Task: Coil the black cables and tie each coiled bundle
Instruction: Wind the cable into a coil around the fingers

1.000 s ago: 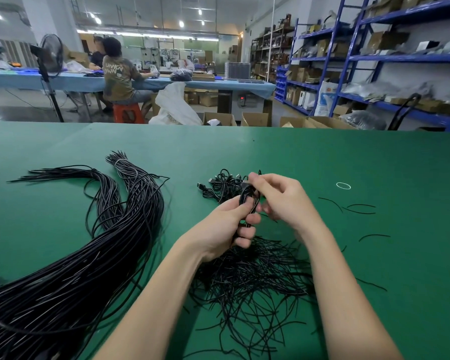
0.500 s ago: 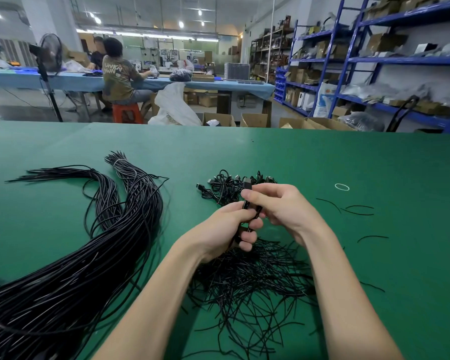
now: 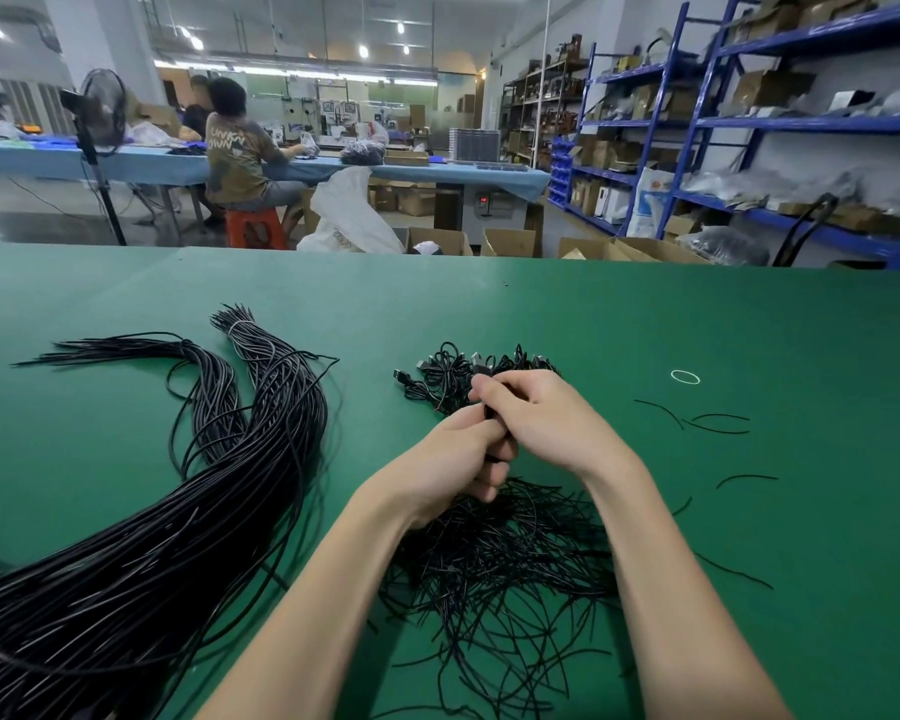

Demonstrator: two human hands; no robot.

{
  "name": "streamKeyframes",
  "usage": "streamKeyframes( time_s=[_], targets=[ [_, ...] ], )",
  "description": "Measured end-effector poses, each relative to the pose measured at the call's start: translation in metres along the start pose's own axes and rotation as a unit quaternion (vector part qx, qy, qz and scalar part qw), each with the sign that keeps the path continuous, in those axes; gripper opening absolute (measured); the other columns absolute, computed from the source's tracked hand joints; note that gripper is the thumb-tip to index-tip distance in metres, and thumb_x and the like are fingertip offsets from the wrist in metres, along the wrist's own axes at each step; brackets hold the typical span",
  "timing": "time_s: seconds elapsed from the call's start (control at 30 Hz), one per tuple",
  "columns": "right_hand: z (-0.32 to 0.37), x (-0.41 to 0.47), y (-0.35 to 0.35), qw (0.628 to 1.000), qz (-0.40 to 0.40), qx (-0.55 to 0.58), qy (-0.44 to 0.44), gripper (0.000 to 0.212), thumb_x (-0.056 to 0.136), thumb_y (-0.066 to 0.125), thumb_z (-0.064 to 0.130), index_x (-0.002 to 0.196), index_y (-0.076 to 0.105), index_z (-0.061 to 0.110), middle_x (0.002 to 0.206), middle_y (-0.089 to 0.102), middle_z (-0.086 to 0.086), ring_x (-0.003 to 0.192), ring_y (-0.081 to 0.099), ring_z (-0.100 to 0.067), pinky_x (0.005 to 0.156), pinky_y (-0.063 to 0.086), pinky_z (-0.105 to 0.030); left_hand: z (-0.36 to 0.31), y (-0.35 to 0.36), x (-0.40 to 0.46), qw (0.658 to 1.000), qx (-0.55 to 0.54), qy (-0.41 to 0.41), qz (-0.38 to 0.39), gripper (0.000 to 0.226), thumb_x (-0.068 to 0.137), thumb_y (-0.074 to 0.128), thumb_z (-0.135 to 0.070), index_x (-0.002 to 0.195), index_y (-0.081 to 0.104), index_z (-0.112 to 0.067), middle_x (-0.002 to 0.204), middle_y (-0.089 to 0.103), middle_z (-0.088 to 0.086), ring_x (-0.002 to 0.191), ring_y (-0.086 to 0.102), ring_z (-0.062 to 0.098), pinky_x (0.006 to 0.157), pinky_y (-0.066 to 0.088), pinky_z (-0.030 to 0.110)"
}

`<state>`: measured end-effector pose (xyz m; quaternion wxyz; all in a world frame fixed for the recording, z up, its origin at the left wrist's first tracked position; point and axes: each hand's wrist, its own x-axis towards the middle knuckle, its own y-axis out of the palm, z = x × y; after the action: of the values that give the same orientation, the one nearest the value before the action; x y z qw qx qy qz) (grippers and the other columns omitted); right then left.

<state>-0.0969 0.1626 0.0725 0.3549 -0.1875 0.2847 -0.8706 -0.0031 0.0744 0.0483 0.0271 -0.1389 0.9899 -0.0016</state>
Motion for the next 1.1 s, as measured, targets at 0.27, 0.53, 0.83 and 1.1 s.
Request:
streamKeyframes(
  time_s=[0.27,0.53,0.83,1.1],
  targets=[
    [-0.006,0.001,0.005,0.973,-0.069,0.220,-0.029,0.021,0.094,0.073,0.029,0.075,0.072,0.019,0.060,0.062,0.012,0.054,0.052,-0.003,0.054,0.042,-0.015,-0.007,0.000,-0.002,0.996,-0.087,0.005,0.014,0.025,0.107,0.041,-0.023,0.083,0.044,-0.018,0.064,0.042,-0.007,0.047,0.026,0.008,0.038,0.023,0.018],
    [-0.018,0.002,-0.001,0.947,-0.058,0.317,0.012,0.013,0.086,0.081,0.026,0.076,0.077,0.018,0.064,0.063,0.008,0.051,0.051,-0.003,0.050,0.044,-0.014,-0.012,-0.004,-0.001,0.980,-0.181,-0.054,0.063,0.030,0.105,0.027,-0.031,0.093,0.046,-0.011,0.068,0.028,-0.005,0.051,0.013,0.007,0.038,0.015,0.016],
    [-0.022,0.002,-0.005,0.941,-0.113,0.315,0.046,0.033,0.083,0.083,0.020,0.096,0.073,-0.008,0.077,0.051,-0.008,0.039,0.047,-0.002,0.046,0.041,-0.014,-0.005,-0.009,0.003,0.951,-0.302,-0.059,0.038,0.016,0.102,0.049,-0.007,0.086,0.048,-0.009,0.076,0.064,0.010,0.059,0.056,0.012,0.061,0.057,0.023],
    [-0.014,-0.002,-0.006,0.921,-0.104,0.372,0.047,0.019,0.085,0.081,0.011,0.070,0.069,0.009,0.048,0.053,0.011,0.032,0.050,-0.007,0.044,0.044,-0.014,0.003,-0.011,0.006,0.952,-0.298,-0.059,-0.016,0.006,0.075,0.073,-0.007,0.074,0.079,-0.006,0.081,0.074,0.014,0.069,0.073,0.014,0.061,0.059,0.023]
  ],
)
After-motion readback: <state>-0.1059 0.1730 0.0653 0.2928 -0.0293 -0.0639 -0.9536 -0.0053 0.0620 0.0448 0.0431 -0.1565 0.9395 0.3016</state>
